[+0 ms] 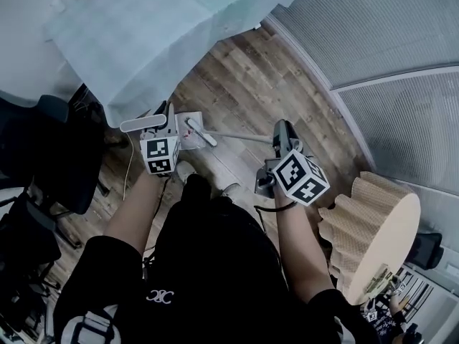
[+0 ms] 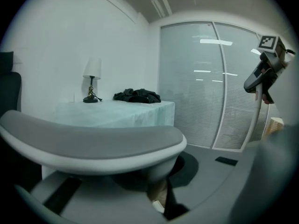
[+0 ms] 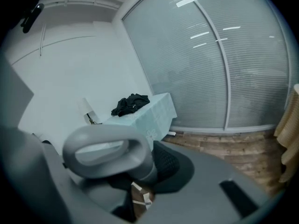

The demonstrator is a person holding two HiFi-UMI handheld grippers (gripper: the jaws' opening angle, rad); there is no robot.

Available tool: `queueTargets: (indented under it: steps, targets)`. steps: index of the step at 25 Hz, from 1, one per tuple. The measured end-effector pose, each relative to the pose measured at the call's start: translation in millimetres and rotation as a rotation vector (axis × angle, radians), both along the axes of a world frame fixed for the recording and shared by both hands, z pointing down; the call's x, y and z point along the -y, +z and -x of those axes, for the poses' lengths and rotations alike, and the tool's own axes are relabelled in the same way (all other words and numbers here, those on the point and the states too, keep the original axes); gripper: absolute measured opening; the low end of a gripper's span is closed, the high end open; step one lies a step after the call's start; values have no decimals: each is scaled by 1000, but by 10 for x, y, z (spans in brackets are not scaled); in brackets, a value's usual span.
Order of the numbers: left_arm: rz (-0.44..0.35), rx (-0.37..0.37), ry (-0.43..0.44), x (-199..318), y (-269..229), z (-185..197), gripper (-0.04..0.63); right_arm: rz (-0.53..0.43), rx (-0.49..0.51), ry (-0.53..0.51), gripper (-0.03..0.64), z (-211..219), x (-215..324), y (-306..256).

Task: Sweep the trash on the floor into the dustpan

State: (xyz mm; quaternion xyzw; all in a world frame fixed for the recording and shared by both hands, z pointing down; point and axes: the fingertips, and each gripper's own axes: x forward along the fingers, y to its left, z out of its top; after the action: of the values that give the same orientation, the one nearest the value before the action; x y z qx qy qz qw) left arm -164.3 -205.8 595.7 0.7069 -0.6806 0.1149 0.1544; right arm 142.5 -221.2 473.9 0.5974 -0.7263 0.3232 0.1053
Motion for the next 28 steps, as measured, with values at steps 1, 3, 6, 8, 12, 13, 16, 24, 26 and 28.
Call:
queueTargets:
  steps: [1,3,6,8,12,13,16,24,26,28]
  targets:
    - [-2,-3,-7,-14,-48,-18,29,-13,4,4,57,-114,-55,-96]
    - [-3,-9,-14,-54,-135,-89,29,-35,14,25,57,-387,-190,-308]
    - [-9,-11,6,-97,-281,-311,29,-68,34,89,57,-878,-423,-618]
    - [-21,-9,39,-116,-412,-533,29,-89,43,139,57,-1214,-591,-791]
    - [-44,-14,134,-64,-741,-1104,29,-135,37,245,57,-1860,-902,-1047]
    - [-49,-16,156,-57,-831,-1264,29,-145,28,265,57,-2006,-979,-1093]
    - [-63,-13,233,-58,-1104,-1782,29,-173,-10,322,57,-2382,-1184,-1170]
    - [-157,106,498,-316,-1835,-3369,21,-159,-153,390,56,-3148,-1471,-1090]
    - [-189,133,543,-383,-1955,-3650,17,-164,-191,384,55,-3253,-1536,-1066]
    - [-202,136,561,-413,-2016,-3848,17,-171,-218,388,55,-3359,-1594,-1051]
